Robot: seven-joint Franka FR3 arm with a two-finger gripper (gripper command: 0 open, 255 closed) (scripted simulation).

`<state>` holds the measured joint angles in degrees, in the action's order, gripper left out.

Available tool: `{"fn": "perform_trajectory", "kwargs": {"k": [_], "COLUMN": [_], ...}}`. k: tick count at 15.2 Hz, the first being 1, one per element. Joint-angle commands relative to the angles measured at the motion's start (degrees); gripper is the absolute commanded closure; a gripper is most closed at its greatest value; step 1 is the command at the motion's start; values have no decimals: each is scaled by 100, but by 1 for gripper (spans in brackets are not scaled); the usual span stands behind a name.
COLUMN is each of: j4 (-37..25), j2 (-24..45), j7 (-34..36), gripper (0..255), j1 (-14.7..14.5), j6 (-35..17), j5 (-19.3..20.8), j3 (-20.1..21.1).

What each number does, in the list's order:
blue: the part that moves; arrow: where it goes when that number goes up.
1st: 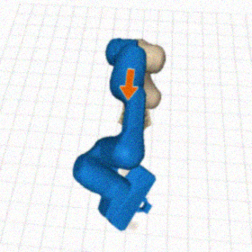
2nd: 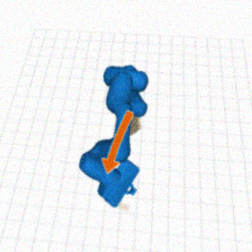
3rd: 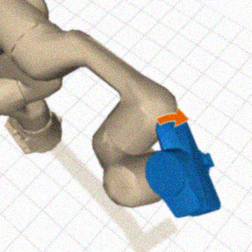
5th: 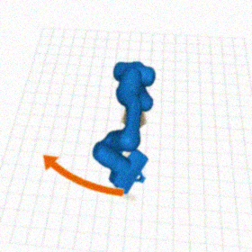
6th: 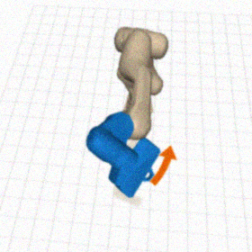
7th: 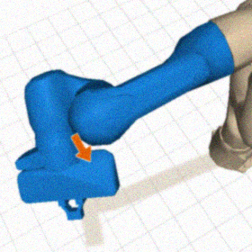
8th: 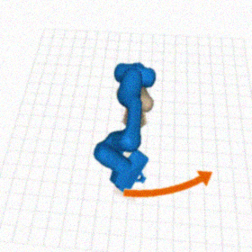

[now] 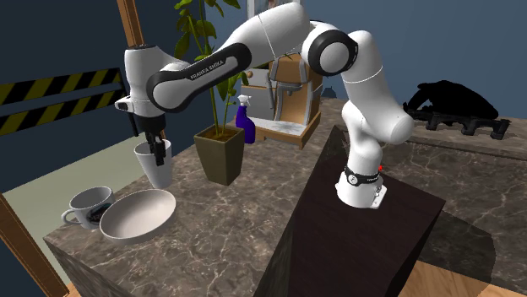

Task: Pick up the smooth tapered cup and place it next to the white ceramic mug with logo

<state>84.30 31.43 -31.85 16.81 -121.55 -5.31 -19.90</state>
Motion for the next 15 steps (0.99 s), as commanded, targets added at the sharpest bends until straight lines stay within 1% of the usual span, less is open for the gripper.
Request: {"fn": "perform_trajectory", "kwargs": {"k": [1,4,8,15], "j4": [1,-2,-255,-255], "j2": [-1,0,-310,-309], "j7": [0,1,59,59], "gripper": [0,0,0,0], "j1": [0,0,-74,-74], "j6": [-1,1,554,554], "j5": [0,0,101,101], "j3": [0,0,-51,-51]}}
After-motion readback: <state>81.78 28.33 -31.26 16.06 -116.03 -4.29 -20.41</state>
